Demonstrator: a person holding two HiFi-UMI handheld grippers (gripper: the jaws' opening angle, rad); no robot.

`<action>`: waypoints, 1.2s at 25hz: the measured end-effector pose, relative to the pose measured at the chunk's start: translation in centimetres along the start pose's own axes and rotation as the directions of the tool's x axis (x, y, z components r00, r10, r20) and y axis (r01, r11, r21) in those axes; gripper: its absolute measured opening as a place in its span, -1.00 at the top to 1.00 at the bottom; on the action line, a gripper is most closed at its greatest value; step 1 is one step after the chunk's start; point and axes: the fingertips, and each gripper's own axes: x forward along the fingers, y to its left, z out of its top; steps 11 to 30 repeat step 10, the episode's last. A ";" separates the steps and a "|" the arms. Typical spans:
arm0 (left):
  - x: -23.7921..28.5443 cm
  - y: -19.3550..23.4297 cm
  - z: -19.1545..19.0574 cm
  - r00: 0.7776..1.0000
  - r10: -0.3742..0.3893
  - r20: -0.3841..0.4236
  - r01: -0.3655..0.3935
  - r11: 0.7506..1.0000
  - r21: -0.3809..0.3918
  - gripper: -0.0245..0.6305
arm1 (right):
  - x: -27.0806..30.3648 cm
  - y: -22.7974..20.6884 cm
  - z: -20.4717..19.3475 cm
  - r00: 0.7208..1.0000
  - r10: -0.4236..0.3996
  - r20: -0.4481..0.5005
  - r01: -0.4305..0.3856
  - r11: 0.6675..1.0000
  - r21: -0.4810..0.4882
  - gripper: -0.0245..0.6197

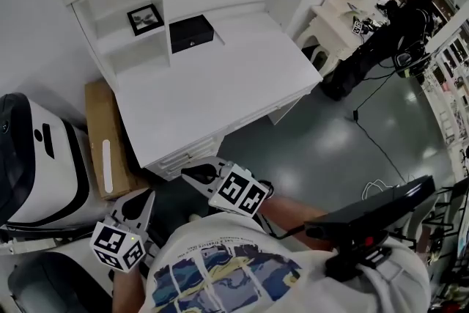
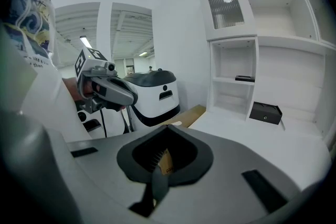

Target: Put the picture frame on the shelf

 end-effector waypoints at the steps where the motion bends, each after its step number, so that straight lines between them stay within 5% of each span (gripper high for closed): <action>1: 0.3 0.2 0.1 1.000 -0.002 -0.004 0.002 1.000 -0.001 0.89 | 0.1 -0.4 0.0 1.000 -0.001 0.000 0.001 1.000 0.003 0.85; 10: 4.0 2.3 1.7 1.000 -0.005 -0.021 0.005 1.000 -0.002 0.89 | 0.6 -4.7 0.0 1.000 -0.005 0.001 0.005 1.000 0.022 0.85; 30: 4.0 2.3 1.7 1.000 -0.005 -0.021 0.005 1.000 -0.002 0.89 | 0.6 -4.7 0.0 1.000 -0.005 0.001 0.005 1.000 0.022 0.85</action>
